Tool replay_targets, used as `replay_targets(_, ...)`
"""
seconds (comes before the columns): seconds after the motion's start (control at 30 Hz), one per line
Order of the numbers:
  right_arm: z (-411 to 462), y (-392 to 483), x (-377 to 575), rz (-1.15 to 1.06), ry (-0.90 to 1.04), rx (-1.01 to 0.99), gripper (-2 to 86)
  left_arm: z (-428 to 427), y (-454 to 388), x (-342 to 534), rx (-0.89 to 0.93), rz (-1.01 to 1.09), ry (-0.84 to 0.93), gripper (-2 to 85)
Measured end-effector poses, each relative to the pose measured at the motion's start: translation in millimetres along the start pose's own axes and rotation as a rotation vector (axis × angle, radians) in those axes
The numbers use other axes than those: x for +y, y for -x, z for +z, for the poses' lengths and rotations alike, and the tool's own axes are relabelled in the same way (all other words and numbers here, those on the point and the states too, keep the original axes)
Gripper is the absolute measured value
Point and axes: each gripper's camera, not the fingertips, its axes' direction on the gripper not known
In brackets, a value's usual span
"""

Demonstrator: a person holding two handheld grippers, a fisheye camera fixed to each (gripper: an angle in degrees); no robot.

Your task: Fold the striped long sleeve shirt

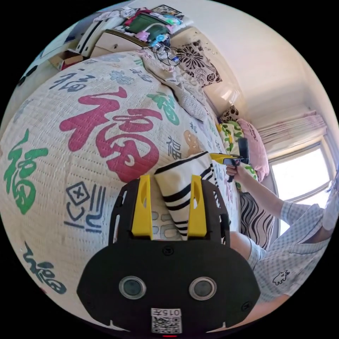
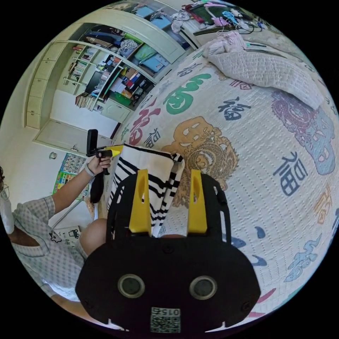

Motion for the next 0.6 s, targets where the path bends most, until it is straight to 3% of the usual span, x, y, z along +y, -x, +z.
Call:
replay_targets(0.13, 11.4, -2.8, -18.4, -0.005, 0.024, -0.062, 10.7, 11.3, 10.0, 2.0, 0.057, 0.007, 0.019, 12.1)
replay_targets(0.23, 21.7, -1.7, -26.8, -0.014, 0.067, -0.199, 5.0, 14.5, 15.7, 5.5, 0.13, -0.001, 0.052, 4.5)
replay_targets(0.4, 12.2, 19.6, -40.7, -0.111, 0.064, -0.135, 3.9, -1.0, -2.9, 6.7, 0.043, 0.136, 0.046, 1.3)
replay_targets(0.6, -16.9, 72.3, -37.6, -0.306, -0.069, -0.069, 3.3, -42.4, -50.6, 24.3, -0.027, 0.365, -0.106, 0.6)
